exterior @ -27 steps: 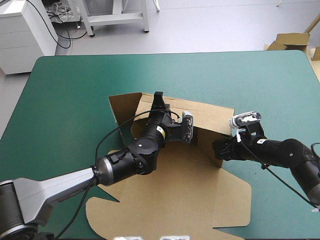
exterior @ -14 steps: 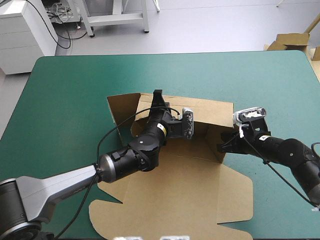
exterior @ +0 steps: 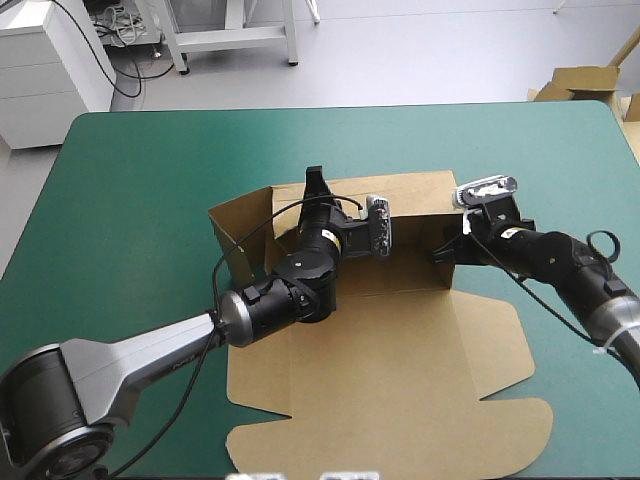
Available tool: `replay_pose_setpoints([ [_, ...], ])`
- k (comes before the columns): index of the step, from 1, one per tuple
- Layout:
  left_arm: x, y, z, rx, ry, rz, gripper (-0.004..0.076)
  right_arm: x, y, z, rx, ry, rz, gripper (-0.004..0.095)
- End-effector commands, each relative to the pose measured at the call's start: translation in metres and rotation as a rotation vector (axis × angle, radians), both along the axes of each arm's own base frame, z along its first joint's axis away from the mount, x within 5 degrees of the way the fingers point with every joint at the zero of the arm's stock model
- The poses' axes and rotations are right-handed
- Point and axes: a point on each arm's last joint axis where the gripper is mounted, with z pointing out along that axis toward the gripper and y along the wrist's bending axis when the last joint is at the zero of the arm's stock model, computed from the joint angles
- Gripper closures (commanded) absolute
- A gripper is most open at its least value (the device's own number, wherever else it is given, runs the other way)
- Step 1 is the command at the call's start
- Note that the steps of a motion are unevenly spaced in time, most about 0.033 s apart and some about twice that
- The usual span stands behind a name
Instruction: Fold the box
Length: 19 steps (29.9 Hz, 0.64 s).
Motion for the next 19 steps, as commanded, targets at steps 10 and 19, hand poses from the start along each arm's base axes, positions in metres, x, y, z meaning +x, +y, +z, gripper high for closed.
replay_pose_setpoints([
  [10, -0.011, -0.012, -0.015, -0.093, 0.129, -0.032, 0.0731, 0.001, 0.041, 0.015, -0.046, -0.045, 0.091, 0.0893],
  [19, -0.011, -0.014, -0.015, -0.104, 0.132, -0.045, 0.0687, 0.000, 0.040, 0.013, -0.064, -0.016, 0.077, 0.0908],
])
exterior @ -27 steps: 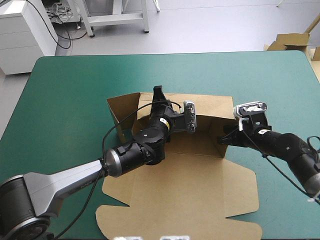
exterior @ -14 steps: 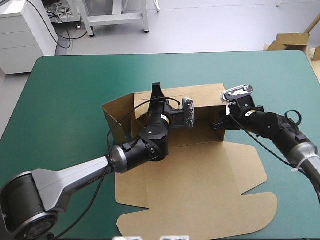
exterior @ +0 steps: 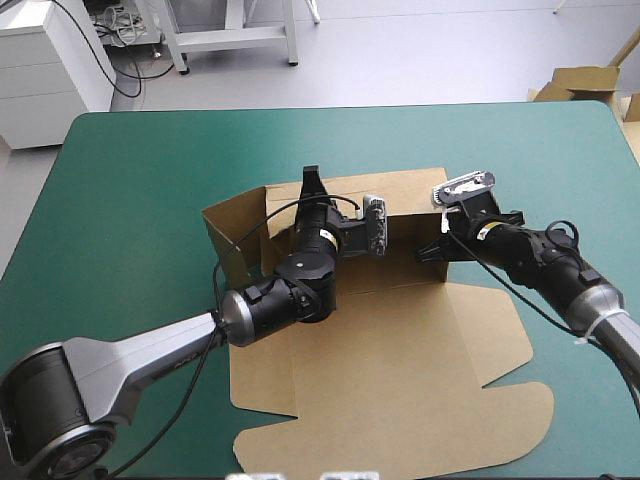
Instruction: Fold the box
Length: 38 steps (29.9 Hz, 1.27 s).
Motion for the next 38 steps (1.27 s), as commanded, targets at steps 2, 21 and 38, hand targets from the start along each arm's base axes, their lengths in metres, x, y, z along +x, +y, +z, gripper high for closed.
replay_pose_setpoints([
  [2, -0.014, -0.017, -0.013, -0.147, 0.148, -0.075, 0.0615, -0.008, 0.015, 0.014, 0.063, 0.009, 0.035, 0.0908],
  [21, -0.076, -0.034, 0.043, -0.320, 0.057, -0.256, 0.0285, -0.010, 0.013, 0.029, 0.089, 0.125, -0.041, 0.0908],
  [38, -0.137, 0.041, 0.149, -0.556, -0.087, -0.303, 0.0734, -0.026, 0.002, 0.057, -0.028, 0.389, -0.132, 0.0910],
])
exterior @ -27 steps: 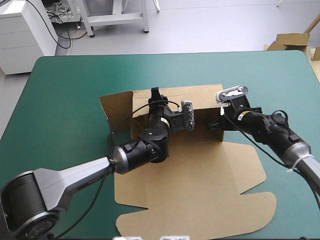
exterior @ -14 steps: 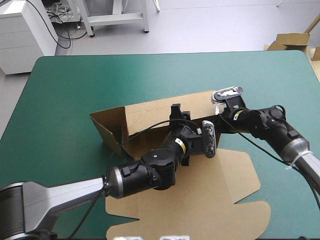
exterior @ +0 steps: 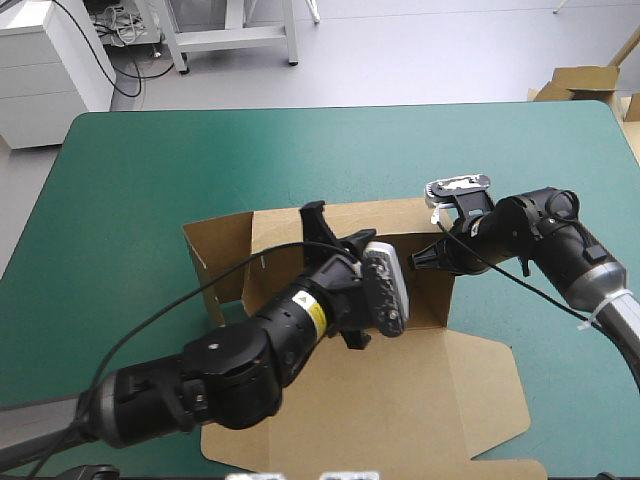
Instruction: Fold the box
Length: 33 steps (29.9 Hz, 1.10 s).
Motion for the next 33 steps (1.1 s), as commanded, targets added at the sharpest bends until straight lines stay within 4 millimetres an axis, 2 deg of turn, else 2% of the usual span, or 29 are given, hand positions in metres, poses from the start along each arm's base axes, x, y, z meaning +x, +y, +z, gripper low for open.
replay_pose_setpoints([
  [1, 0.004, 0.037, 0.040, -0.107, -0.089, 0.059, 0.0724, -0.006, -0.006, 0.017, -0.031, -0.023, -0.023, 0.0910],
  [7, 0.050, 0.089, 0.050, -0.197, -0.056, 0.325, 0.0725, 0.007, -0.017, 0.008, -0.064, 0.002, -0.075, 0.0910],
  [12, 0.087, 0.129, 0.039, -0.296, 0.112, 0.529, 0.0725, 0.037, -0.023, -0.005, -0.076, 0.044, -0.118, 0.0910],
  [15, 0.106, 0.157, 0.033, -0.377, 0.207, 0.663, 0.0725, 0.058, -0.018, -0.007, -0.083, 0.033, -0.098, 0.0910],
  [21, 0.127, 0.210, 0.023, -0.497, 0.350, 0.862, 0.0725, 0.094, -0.009, -0.012, -0.114, 0.024, -0.050, 0.0888],
  [23, 0.130, 0.223, 0.020, -0.531, 0.399, 0.881, 0.0725, 0.102, -0.007, -0.011, -0.118, 0.017, -0.050, 0.0820],
  [29, 0.134, 0.246, 0.013, -0.594, 0.506, 0.913, 0.0725, 0.114, -0.004, 0.004, -0.090, -0.078, -0.058, 0.0428],
  [31, 0.137, 0.251, 0.009, -0.598, 0.533, 0.933, 0.0725, 0.115, -0.004, 0.012, -0.078, -0.095, -0.071, 0.0368],
  [33, 0.140, 0.258, 0.005, -0.606, 0.556, 0.968, 0.0725, 0.114, -0.004, 0.022, -0.076, -0.096, -0.073, 0.0361],
])
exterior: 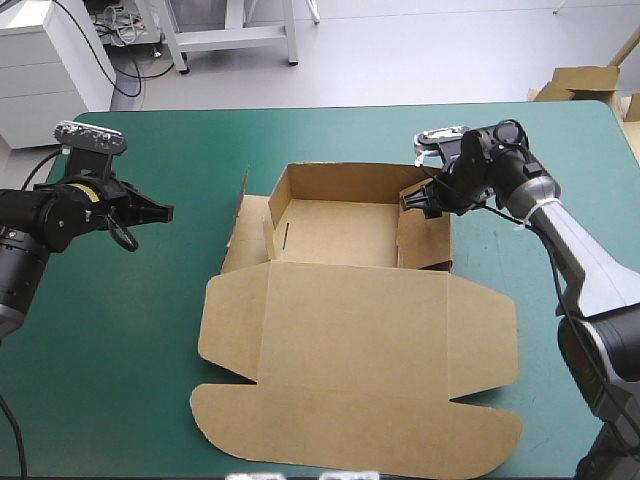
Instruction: Fold the box
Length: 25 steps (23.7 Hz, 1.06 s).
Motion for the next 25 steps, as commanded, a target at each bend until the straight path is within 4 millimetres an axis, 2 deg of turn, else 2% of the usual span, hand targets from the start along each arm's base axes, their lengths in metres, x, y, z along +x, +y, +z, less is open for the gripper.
replay_pose_setpoints([
  [1, 0.004, 0.013, 0.009, -0.064, -0.044, 0.051, 0.0725, -0.009, -0.007, 0.053, 0.018, -0.106, -0.010, 0.0361],
  [5, 0.013, 0.036, -0.002, -0.139, 0.005, 0.118, 0.0725, -0.023, -0.011, 0.080, 0.046, -0.137, -0.045, 0.0361],
  [8, 0.016, 0.051, -0.009, -0.180, 0.041, 0.151, 0.0725, -0.032, -0.013, 0.086, 0.069, -0.142, -0.082, 0.0361],
  [11, 0.018, 0.059, -0.010, -0.221, 0.040, 0.176, 0.0725, -0.033, -0.014, 0.071, 0.078, -0.087, -0.130, 0.0361],
  [16, 0.018, 0.058, -0.010, -0.228, 0.039, 0.152, 0.0725, -0.013, -0.009, 0.022, 0.036, 0.044, -0.136, 0.0374],
  [20, 0.018, 0.058, -0.010, -0.222, 0.039, 0.148, 0.0725, -0.001, -0.005, 0.000, -0.001, 0.075, -0.037, 0.0388],
  [25, 0.019, 0.058, -0.010, -0.219, 0.033, 0.148, 0.0725, 0.006, -0.001, -0.012, 0.004, 0.088, -0.015, 0.0460],
])
